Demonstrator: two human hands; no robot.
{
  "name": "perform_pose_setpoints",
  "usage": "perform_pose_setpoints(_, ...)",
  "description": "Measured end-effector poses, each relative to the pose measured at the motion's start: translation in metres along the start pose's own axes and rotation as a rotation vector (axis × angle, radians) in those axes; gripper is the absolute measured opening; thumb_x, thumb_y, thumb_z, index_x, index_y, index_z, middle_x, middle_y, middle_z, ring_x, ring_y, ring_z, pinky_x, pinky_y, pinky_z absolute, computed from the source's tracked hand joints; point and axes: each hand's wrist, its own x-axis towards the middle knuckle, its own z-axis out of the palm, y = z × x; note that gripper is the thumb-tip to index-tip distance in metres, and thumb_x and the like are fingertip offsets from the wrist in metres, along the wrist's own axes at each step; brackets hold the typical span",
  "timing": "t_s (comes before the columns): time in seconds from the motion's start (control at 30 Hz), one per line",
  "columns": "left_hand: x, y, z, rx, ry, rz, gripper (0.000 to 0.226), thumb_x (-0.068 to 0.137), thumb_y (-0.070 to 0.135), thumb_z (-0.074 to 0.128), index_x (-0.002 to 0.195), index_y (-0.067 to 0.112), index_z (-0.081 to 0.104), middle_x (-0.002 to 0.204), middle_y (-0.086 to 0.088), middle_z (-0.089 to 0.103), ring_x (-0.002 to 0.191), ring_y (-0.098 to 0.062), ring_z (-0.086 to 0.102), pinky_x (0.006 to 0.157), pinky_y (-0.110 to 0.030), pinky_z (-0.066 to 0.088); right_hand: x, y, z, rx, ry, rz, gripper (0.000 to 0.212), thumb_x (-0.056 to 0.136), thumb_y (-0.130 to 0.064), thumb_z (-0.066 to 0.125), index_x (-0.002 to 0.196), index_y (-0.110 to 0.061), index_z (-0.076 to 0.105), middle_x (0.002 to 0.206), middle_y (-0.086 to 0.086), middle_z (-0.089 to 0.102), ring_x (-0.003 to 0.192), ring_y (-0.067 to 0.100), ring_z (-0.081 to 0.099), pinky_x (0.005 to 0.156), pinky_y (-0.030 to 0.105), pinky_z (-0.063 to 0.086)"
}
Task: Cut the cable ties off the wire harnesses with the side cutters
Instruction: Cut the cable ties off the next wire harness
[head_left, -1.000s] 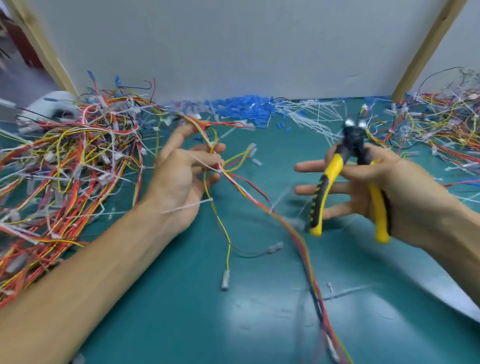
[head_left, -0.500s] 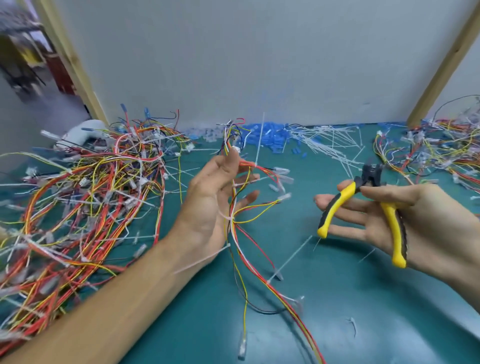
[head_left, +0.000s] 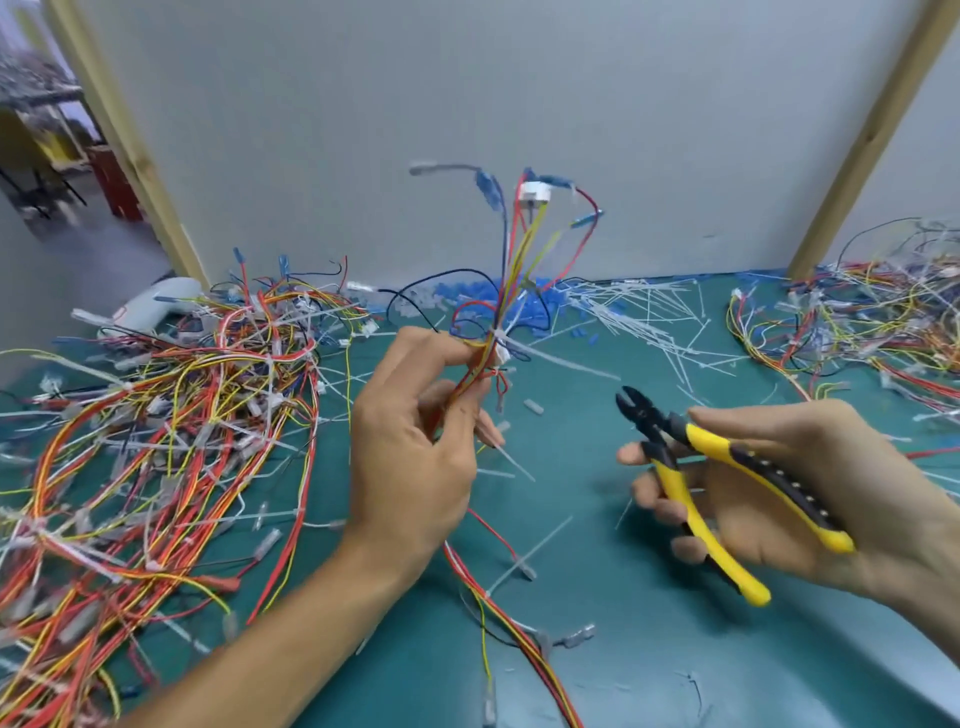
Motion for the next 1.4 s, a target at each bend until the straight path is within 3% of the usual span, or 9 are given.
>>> perform_pose_setpoints(0.13, -0.002, 0.000, -0.001, 0.084, 0.040, 0.119, 0.034, 0.095, -0.007, 0.066, 0.104, 0.026, 0.064, 0.105, 0.004, 0.047, 0.060, -0.022, 0.070, 0.053, -0.038, 0.056, -0.001, 0.001, 0.004, 0.143, -0.021, -0.154, 0.069, 0.068, -0.034, 0.090, 0.113, 0.016, 0.072, 0.120, 0.040, 0.067, 0.077, 0.025, 0.066, 0.058, 0.033, 0.052)
perform_pose_setpoints(0.2, -0.001, 0.002, -0.002, 0.099, 0.066, 0.133, 0.041, 0.095, -0.006, 0.068, 0.105, 0.033, 0.064, 0.107, 0.004, 0.047, 0.060, -0.021, 0.070, 0.052, -0.040, 0.056, 0.001, 0.006, 0.001, 0.121, 0.046, -0.208, 0.052, 0.069, -0.035, 0.091, 0.093, 0.008, 0.075, 0.102, 0.035, 0.069, 0.062, 0.022, 0.059, 0.052, 0.028, 0.050)
perform_pose_setpoints(0.37, -0.002, 0.005, 0.000, 0.079, 0.066, 0.064, 0.042, 0.092, -0.008, 0.070, 0.101, 0.033, 0.063, 0.106, -0.003, 0.048, 0.060, -0.024, 0.070, 0.054, -0.045, 0.056, 0.000, 0.010, 0.007, -0.105, 0.135, -0.393, 0.054, 0.074, -0.053, 0.089, 0.078, -0.008, 0.059, 0.070, 0.021, 0.052, 0.053, 0.033, 0.051, 0.051, 0.035, 0.049)
perform_pose_setpoints(0.53, -0.012, 0.014, 0.001, -0.260, -0.129, -0.219, 0.021, 0.090, 0.026, 0.066, 0.110, 0.020, 0.063, 0.092, -0.011, 0.061, 0.070, -0.027, 0.066, 0.069, -0.035, 0.056, -0.002, 0.015, 0.017, -0.305, 0.212, -0.603, 0.045, 0.088, -0.043, 0.077, 0.078, -0.010, 0.047, 0.063, 0.008, 0.036, 0.051, 0.029, 0.043, 0.049, 0.040, 0.032)
perform_pose_setpoints(0.7, -0.011, 0.015, 0.006, -0.298, -0.153, -0.353, 0.012, 0.091, 0.026, 0.068, 0.097, 0.016, 0.072, 0.084, -0.007, 0.064, 0.075, -0.017, 0.058, 0.068, -0.041, 0.057, -0.004, 0.017, 0.027, -0.540, 0.286, -0.650, 0.029, 0.092, -0.036, 0.069, 0.075, -0.014, 0.060, 0.061, 0.013, 0.060, 0.053, 0.033, 0.062, 0.050, 0.034, 0.045)
perform_pose_setpoints(0.83, -0.014, 0.013, 0.007, -0.038, -0.190, -0.269, 0.007, 0.087, 0.027, 0.073, 0.094, 0.027, 0.072, 0.076, 0.003, 0.067, 0.067, -0.022, 0.058, 0.062, -0.040, 0.051, -0.001, 0.024, 0.026, -0.710, 0.387, -0.735, 0.023, 0.098, -0.026, 0.066, 0.079, -0.013, 0.064, 0.061, 0.011, 0.066, 0.051, 0.019, 0.061, 0.055, 0.021, 0.047)
perform_pose_setpoints(1.03, -0.018, 0.016, 0.011, 0.324, -0.242, 0.075, 0.021, 0.085, 0.008, 0.081, 0.095, 0.024, 0.072, 0.071, 0.010, 0.058, 0.053, -0.013, 0.053, 0.051, -0.014, 0.039, -0.003, 0.022, 0.026, -0.701, 0.542, -0.865, 0.004, 0.095, -0.022, 0.070, 0.094, -0.018, 0.071, 0.066, 0.004, 0.064, 0.055, 0.017, 0.062, 0.055, 0.015, 0.046)
perform_pose_setpoints(1.17, -0.025, 0.020, 0.014, 0.341, -0.343, 0.198, 0.018, 0.088, 0.009, 0.079, 0.099, 0.022, 0.073, 0.077, 0.014, 0.052, 0.055, -0.009, 0.050, 0.055, -0.013, 0.037, -0.003, 0.020, 0.030, -0.564, 0.515, -0.847, 0.015, 0.093, -0.023, 0.075, 0.106, -0.016, 0.070, 0.069, 0.013, 0.067, 0.053, 0.026, 0.066, 0.055, 0.023, 0.051)
perform_pose_setpoints(1.4, -0.025, 0.026, 0.011, 0.315, -0.418, 0.193, 0.013, 0.088, 0.019, 0.075, 0.095, 0.028, 0.069, 0.075, 0.014, 0.056, 0.056, -0.011, 0.055, 0.055, -0.011, 0.036, -0.008, 0.013, 0.026, -0.475, 0.275, -0.639, 0.017, 0.094, -0.015, 0.070, 0.080, -0.006, 0.067, 0.061, 0.013, 0.063, 0.046, 0.031, 0.060, 0.045, 0.032, 0.048)
